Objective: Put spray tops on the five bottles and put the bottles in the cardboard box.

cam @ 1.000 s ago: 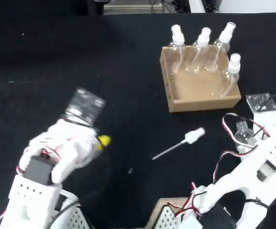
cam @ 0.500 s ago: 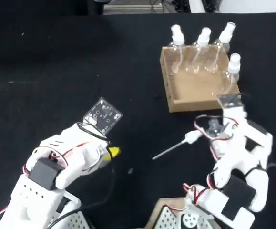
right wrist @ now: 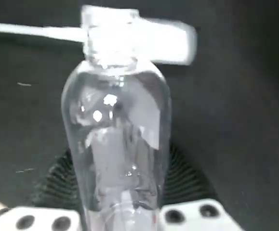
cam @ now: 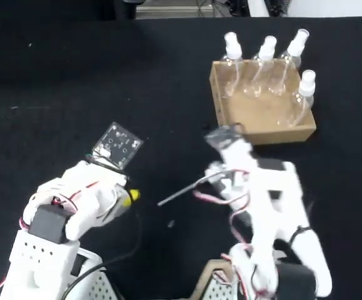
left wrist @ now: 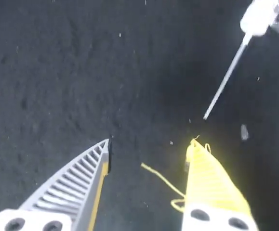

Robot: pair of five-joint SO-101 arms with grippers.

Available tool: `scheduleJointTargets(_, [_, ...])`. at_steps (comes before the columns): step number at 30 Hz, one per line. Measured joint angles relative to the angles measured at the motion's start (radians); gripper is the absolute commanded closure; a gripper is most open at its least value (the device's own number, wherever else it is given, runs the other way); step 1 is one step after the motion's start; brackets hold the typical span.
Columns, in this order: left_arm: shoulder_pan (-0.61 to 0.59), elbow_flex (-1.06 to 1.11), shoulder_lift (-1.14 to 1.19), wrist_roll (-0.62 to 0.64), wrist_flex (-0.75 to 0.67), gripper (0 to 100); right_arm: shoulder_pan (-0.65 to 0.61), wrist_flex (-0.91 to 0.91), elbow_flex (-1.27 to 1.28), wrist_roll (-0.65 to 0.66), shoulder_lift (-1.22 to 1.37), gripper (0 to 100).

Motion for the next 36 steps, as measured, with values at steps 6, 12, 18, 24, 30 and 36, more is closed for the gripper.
scheduleJointTargets(6, [-0.005,0.002,0.0,-0.011,0.029,76,-0.33,0.068,-0.034,-0.14,-0.021,98.8])
scheduleJointTargets(12, [-0.005,0.015,0.0,-0.014,0.035,76,-0.224,0.227,-0.218,-0.141,-0.021,98.8])
scheduleJointTargets(18, [-0.006,0.015,0.0,-0.014,0.035,76,0.164,0.227,-0.269,0.023,-0.021,98.8])
scheduleJointTargets(24, [-0.006,0.015,0.0,-0.014,0.035,76,0.315,0.069,-0.135,0.112,-0.021,98.8])
scheduleJointTargets(30, [-0.006,0.015,0.0,-0.014,0.035,76,0.353,-0.046,-0.103,0.123,0.023,98.8])
scheduleJointTargets(36, [-0.006,0.015,0.0,-0.014,0.035,76,0.358,-0.083,-0.144,0.123,0.221,98.8])
